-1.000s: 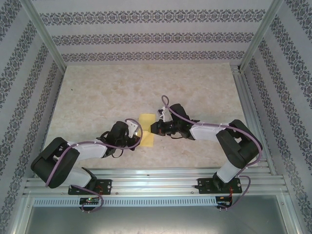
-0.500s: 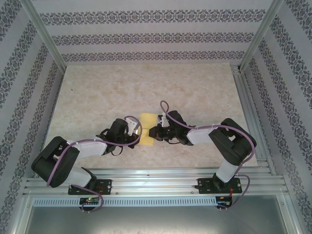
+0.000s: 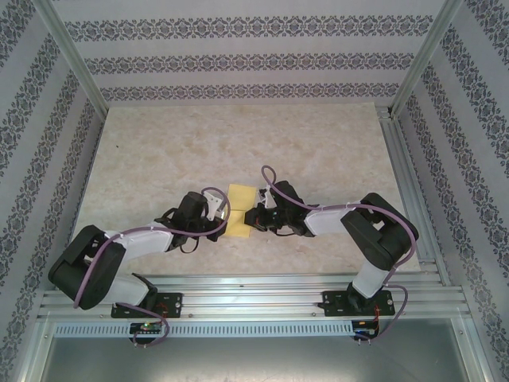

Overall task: Fold a paper plane with a square sheet of paper (fold left side to right side)
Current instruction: First fold in half a square sheet of paper at the center of the table.

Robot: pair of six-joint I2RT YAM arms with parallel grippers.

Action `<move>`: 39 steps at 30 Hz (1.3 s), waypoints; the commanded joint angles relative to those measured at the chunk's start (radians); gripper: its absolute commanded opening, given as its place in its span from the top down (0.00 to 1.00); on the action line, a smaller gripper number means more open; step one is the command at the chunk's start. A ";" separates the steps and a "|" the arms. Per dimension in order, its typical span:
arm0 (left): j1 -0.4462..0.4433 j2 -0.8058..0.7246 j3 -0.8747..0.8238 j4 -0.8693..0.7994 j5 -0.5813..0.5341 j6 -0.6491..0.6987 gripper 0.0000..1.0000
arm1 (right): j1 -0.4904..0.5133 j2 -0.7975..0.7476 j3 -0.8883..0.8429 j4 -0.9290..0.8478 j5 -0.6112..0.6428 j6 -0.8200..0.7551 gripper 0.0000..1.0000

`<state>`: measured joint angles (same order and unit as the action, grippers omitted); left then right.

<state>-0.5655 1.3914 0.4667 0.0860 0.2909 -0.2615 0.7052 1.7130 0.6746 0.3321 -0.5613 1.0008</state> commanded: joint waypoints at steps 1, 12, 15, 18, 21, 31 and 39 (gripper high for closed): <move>0.015 0.017 0.024 -0.012 0.007 0.022 1.00 | 0.007 -0.027 0.025 -0.021 0.026 -0.008 0.91; 0.034 0.034 0.087 -0.088 0.004 0.056 1.00 | 0.008 -0.030 0.019 -0.026 0.048 0.014 0.91; 0.039 0.053 0.113 -0.116 0.007 0.072 1.00 | 0.009 -0.027 0.017 -0.027 0.047 0.015 0.91; 0.045 0.072 0.133 -0.131 0.007 0.080 1.00 | 0.010 -0.027 0.022 -0.037 0.046 0.008 0.91; 0.046 0.096 0.147 -0.139 0.009 0.087 1.00 | 0.012 -0.023 0.026 -0.044 0.047 0.006 0.91; 0.046 0.131 0.154 -0.143 0.007 0.086 1.00 | 0.012 -0.026 0.029 -0.019 0.092 0.108 0.90; 0.046 0.157 0.166 -0.150 0.005 0.089 1.00 | 0.011 -0.029 0.057 -0.044 0.133 0.155 0.90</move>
<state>-0.5304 1.5368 0.6060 -0.0399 0.2905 -0.1913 0.7055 1.7027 0.6987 0.2871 -0.4644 1.1316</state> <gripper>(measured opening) 0.053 0.097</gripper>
